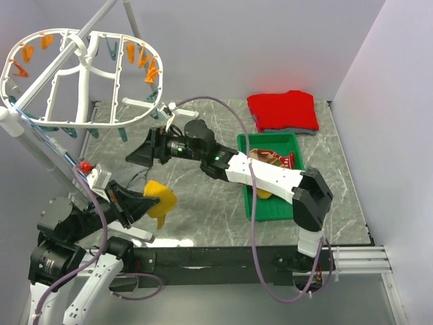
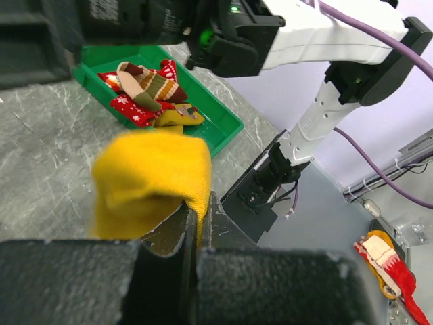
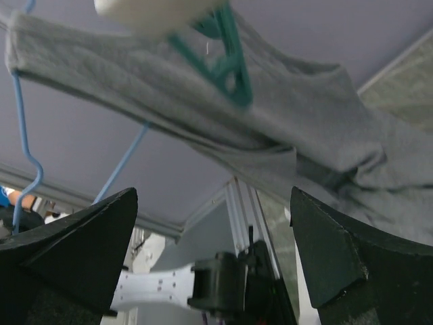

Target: Remove the socks clipped to the hanger

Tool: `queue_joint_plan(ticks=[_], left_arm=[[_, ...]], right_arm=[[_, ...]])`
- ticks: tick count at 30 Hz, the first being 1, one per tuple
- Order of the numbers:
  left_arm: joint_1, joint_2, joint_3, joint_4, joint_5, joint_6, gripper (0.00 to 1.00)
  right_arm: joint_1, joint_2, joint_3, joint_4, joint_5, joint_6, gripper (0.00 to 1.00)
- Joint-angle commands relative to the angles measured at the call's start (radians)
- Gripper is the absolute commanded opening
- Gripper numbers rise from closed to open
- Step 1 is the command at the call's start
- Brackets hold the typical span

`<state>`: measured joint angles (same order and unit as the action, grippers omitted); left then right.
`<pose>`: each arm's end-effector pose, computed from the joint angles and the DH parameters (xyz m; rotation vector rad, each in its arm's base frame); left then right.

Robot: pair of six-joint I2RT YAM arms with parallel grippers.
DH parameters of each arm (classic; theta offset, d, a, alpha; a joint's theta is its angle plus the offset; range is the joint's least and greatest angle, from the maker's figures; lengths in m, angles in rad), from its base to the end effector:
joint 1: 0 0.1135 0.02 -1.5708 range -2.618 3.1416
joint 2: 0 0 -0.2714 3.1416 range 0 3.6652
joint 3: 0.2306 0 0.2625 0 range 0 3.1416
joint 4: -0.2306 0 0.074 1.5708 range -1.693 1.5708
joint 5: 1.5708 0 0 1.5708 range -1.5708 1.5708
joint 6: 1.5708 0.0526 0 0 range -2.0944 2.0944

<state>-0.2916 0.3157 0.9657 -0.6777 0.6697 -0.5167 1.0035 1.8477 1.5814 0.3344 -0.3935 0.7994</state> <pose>0.0331 -0.0440 0.3970 0.3647 1.6798 -1.1437 0.2403 0.4147 0.3735 -0.5474 1.6955 1.6784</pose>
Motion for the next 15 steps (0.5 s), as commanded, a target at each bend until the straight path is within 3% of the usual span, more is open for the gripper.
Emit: queue_joint_plan(ticks=[1, 11, 15], left_arm=[[0.000, 0.005, -0.007, 0.047, 0.024, 0.015, 0.01], [-0.001, 0.019, -0.010, 0.055, 0.031, 0.032, 0.01], [0.000, 0.022, -0.009, 0.050, 0.033, 0.040, 0.01]], right_arm=[[-0.003, -0.146, -0.046, -0.053, -0.044, -0.066, 1.00], [-0.029, -0.355, -0.248, -0.245, -0.084, -0.183, 1.00], [-0.066, -0.407, -0.325, -0.238, -0.145, -0.192, 1.00]])
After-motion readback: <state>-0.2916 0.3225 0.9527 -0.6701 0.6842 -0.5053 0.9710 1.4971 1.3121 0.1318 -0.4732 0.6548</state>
